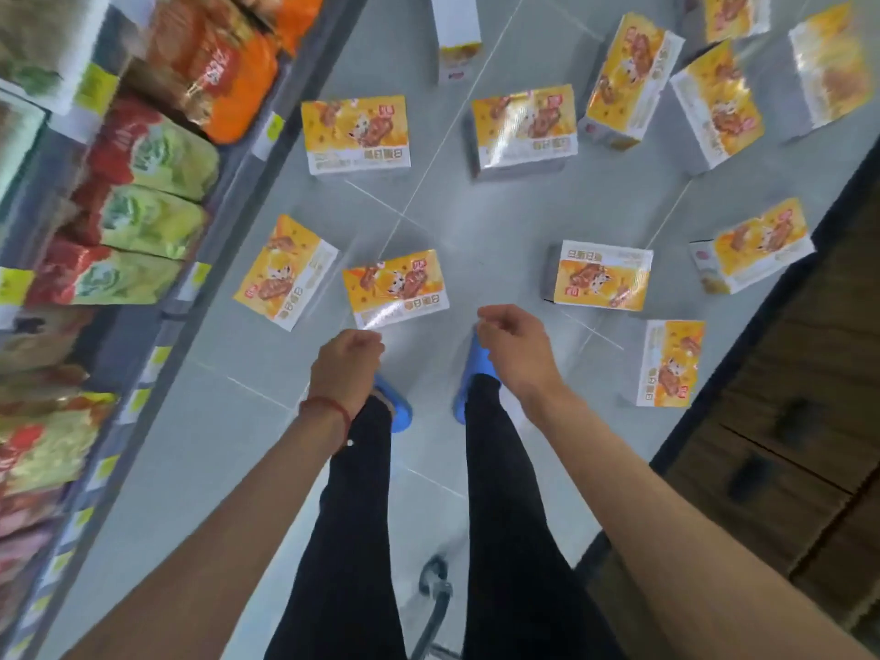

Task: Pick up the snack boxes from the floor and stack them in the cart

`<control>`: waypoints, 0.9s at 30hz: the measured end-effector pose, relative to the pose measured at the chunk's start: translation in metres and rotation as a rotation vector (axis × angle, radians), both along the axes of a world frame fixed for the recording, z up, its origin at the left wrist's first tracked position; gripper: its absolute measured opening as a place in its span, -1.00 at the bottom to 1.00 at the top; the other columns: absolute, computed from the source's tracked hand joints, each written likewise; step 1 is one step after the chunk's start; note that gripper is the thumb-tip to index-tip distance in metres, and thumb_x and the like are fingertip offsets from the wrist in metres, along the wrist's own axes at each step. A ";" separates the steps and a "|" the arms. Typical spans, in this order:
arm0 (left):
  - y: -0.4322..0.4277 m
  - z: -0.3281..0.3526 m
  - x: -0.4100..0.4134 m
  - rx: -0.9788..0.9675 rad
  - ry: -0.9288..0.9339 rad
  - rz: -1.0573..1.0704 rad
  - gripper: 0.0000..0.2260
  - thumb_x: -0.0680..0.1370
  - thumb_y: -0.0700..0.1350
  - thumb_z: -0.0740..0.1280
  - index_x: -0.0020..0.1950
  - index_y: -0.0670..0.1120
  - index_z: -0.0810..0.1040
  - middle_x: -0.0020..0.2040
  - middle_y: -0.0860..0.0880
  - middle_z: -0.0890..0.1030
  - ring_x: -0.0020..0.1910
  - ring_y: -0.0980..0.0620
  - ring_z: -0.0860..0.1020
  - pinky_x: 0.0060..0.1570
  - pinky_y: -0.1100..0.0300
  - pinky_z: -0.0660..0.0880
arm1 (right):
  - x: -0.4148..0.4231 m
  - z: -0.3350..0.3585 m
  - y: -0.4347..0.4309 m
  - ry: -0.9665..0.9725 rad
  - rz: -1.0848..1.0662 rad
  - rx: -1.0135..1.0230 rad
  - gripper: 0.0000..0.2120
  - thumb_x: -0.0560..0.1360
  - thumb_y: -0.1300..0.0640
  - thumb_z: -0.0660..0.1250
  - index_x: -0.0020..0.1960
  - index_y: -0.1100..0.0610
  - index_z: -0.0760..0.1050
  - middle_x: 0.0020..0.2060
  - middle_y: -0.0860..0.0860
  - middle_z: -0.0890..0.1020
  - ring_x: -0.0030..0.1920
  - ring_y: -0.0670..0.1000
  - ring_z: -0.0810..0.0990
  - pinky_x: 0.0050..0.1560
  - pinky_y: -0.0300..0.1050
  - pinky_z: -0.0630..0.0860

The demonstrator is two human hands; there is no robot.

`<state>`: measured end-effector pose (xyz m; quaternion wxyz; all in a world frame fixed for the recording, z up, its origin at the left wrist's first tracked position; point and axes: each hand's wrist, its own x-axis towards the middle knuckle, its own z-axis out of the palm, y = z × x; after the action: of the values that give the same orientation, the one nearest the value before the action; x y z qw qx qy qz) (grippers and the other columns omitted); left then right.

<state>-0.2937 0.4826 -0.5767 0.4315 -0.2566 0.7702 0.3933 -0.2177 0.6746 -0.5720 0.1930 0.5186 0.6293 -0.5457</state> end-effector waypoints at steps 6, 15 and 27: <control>-0.021 -0.124 -0.009 -0.050 -0.133 0.125 -0.86 0.31 -0.01 0.33 -0.22 -0.05 0.53 -0.14 -0.09 0.55 -0.05 -0.07 0.52 0.05 0.00 0.51 | -0.021 -0.126 -0.030 -0.115 0.032 0.045 -0.68 0.46 0.01 0.34 0.19 0.01 0.64 -0.08 -0.11 0.70 0.01 -0.01 0.67 0.15 -0.12 0.59; -0.037 -0.321 -0.024 -0.212 -0.116 0.120 -0.29 0.33 0.30 0.33 0.20 -0.28 0.56 0.15 -0.30 0.60 0.13 -0.30 0.57 0.13 -0.06 0.49 | -0.036 -0.311 -0.033 -0.224 0.172 0.043 -0.53 0.61 -0.06 0.32 0.45 0.12 0.42 0.30 0.05 0.55 0.32 0.12 0.52 0.27 -0.07 0.40; -0.039 -0.458 -0.064 -0.111 0.006 0.292 -0.07 0.16 0.53 0.22 0.33 -0.05 0.56 0.16 -0.05 0.65 0.06 -0.07 0.63 0.16 -0.01 0.55 | -0.082 -0.450 -0.021 -0.021 0.071 -0.045 -0.51 0.43 -0.34 0.36 0.16 0.00 0.54 0.14 0.05 0.69 0.08 0.07 0.71 0.25 0.15 0.60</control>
<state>-0.3581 0.4433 -1.0350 0.3524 -0.3883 0.7466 0.4095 -0.3002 0.6534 -1.0219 0.2305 0.4969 0.6329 -0.5472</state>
